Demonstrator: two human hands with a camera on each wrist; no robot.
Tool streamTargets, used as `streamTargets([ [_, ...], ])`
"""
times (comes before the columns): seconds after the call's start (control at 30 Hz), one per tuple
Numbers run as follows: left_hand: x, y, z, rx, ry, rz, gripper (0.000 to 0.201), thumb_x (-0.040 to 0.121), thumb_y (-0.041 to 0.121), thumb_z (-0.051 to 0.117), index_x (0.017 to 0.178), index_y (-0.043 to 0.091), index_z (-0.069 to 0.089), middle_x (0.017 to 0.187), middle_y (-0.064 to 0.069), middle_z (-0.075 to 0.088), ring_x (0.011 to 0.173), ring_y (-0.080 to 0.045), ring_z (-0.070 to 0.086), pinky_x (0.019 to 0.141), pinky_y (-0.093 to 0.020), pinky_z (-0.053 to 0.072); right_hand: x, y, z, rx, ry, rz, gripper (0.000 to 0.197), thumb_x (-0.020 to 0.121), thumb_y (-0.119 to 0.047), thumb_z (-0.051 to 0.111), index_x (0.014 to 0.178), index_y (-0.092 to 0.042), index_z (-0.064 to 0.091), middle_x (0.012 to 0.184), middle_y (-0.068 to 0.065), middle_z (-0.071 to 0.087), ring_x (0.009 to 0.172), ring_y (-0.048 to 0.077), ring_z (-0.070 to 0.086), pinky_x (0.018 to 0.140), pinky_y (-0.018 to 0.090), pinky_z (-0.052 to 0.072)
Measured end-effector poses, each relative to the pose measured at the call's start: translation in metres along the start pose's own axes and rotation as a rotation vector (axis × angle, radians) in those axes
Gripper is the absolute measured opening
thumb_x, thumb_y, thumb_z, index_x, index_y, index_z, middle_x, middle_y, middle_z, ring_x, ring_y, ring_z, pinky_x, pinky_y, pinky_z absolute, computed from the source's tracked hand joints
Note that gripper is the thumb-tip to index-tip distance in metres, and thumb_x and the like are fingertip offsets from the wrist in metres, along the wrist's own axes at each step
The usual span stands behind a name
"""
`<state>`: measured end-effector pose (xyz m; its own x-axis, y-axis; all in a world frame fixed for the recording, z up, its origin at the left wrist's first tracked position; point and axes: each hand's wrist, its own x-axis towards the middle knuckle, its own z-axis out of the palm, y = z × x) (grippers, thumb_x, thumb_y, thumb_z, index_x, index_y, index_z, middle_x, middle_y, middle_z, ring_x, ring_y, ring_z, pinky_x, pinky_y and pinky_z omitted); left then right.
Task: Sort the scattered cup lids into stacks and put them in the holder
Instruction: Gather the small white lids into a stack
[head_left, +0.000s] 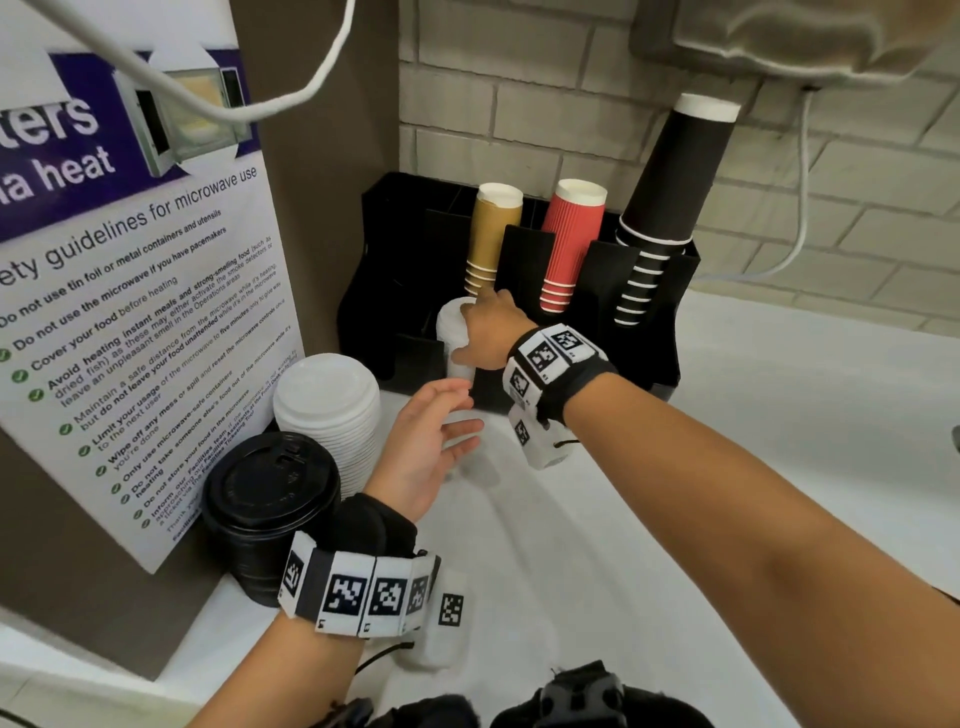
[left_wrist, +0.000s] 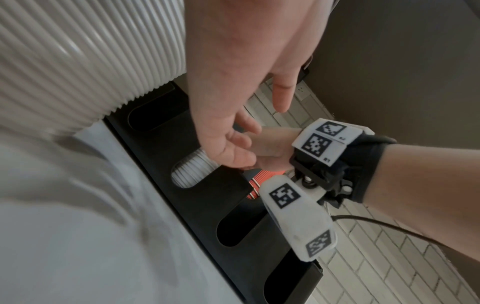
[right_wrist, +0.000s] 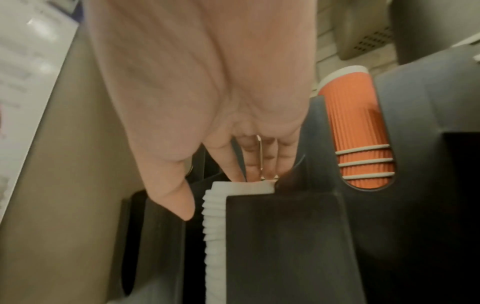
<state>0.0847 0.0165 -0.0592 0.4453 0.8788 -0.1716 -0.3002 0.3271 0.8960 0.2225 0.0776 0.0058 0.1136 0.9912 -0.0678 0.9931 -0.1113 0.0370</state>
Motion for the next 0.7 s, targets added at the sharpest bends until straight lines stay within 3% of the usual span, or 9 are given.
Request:
streamTargets([
  [0.1,-0.002,-0.001,0.001,0.013,-0.008,-0.003,0.015,0.101,0.022,0.050,0.106,0.023,0.064,0.104,-0.002,0.062,0.090,-0.018,0.065,0.072,-0.027,0.051,-0.009,0.013,-0.009,0.078,-0.008,-0.042,0.055,0.089,-0.034,0.061,0.133,-0.003,0.046,0.137,0.020,0.035,0.123,0.033,0.038,0.100,0.037,0.040],
  [0.17,-0.003,-0.002,0.001,0.007,-0.028,-0.010,0.015,0.100,0.022,0.051,0.106,0.023,0.064,0.102,-0.002,0.063,0.086,-0.016,0.067,0.068,-0.024,0.053,-0.021,0.028,-0.016,0.186,0.051,-0.066,0.046,0.088,-0.029,0.062,0.127,-0.005,0.053,0.127,0.018,0.046,0.114,0.030,0.047,0.097,0.032,0.041],
  [0.27,-0.004,-0.006,-0.001,0.001,-0.046,-0.014,0.016,0.099,0.019,0.051,0.104,0.022,0.065,0.096,0.000,0.064,0.078,-0.013,0.068,0.066,-0.023,0.055,-0.054,0.063,-0.027,0.397,0.083,-0.035,0.030,0.089,-0.017,0.061,0.117,-0.005,0.064,0.110,0.013,0.063,0.096,0.018,0.057,0.077,0.012,0.043],
  [0.33,-0.004,-0.009,-0.002,0.005,-0.052,-0.017,0.017,0.099,0.018,0.050,0.104,0.023,0.066,0.094,0.001,0.065,0.077,-0.013,0.068,0.067,-0.024,0.054,-0.083,0.090,-0.028,0.545,-0.072,0.039,0.024,0.092,-0.015,0.057,0.110,-0.006,0.068,0.101,0.011,0.069,0.084,0.015,0.062,0.069,0.010,0.049],
  [0.4,-0.004,-0.011,-0.001,0.009,-0.059,-0.021,0.018,0.099,0.017,0.049,0.103,0.023,0.066,0.092,0.002,0.065,0.077,-0.013,0.069,0.068,-0.025,0.053,-0.111,0.113,-0.022,0.531,-0.245,0.128,0.025,0.093,-0.019,0.055,0.111,-0.008,0.068,0.102,0.009,0.070,0.088,0.017,0.066,0.071,0.018,0.054],
  [0.47,-0.004,-0.013,0.001,0.009,-0.069,-0.027,0.017,0.098,0.018,0.051,0.103,0.023,0.067,0.092,0.003,0.065,0.078,-0.013,0.069,0.069,-0.026,0.053,-0.134,0.133,-0.007,0.324,-0.364,0.175,0.032,0.092,-0.030,0.059,0.120,-0.016,0.065,0.112,-0.001,0.066,0.097,0.014,0.061,0.081,0.019,0.047],
  [0.57,-0.005,-0.016,0.006,0.007,-0.082,-0.037,0.016,0.098,0.020,0.053,0.104,0.023,0.067,0.093,0.002,0.066,0.078,-0.013,0.069,0.067,-0.025,0.054,-0.162,0.150,0.023,0.126,-0.488,0.262,0.071,0.077,-0.050,0.072,0.139,-0.032,0.044,0.130,-0.007,0.046,0.121,0.016,0.046,0.098,0.028,0.036],
  [0.63,-0.007,-0.018,0.009,0.012,-0.097,-0.042,0.016,0.098,0.020,0.052,0.103,0.023,0.067,0.094,0.002,0.066,0.079,-0.014,0.069,0.067,-0.025,0.054,-0.171,0.156,0.045,0.127,-0.487,0.302,0.093,0.067,-0.051,0.080,0.144,-0.035,0.033,0.135,-0.004,0.041,0.127,0.022,0.042,0.101,0.035,0.039],
  [0.7,-0.008,-0.019,0.011,0.015,-0.114,-0.048,0.016,0.099,0.020,0.051,0.103,0.023,0.067,0.093,0.002,0.066,0.079,-0.014,0.069,0.067,-0.025,0.054,-0.175,0.159,0.064,0.159,-0.429,0.312,0.100,0.062,-0.048,0.084,0.144,-0.036,0.029,0.130,0.000,0.042,0.122,0.024,0.045,0.097,0.036,0.043],
])
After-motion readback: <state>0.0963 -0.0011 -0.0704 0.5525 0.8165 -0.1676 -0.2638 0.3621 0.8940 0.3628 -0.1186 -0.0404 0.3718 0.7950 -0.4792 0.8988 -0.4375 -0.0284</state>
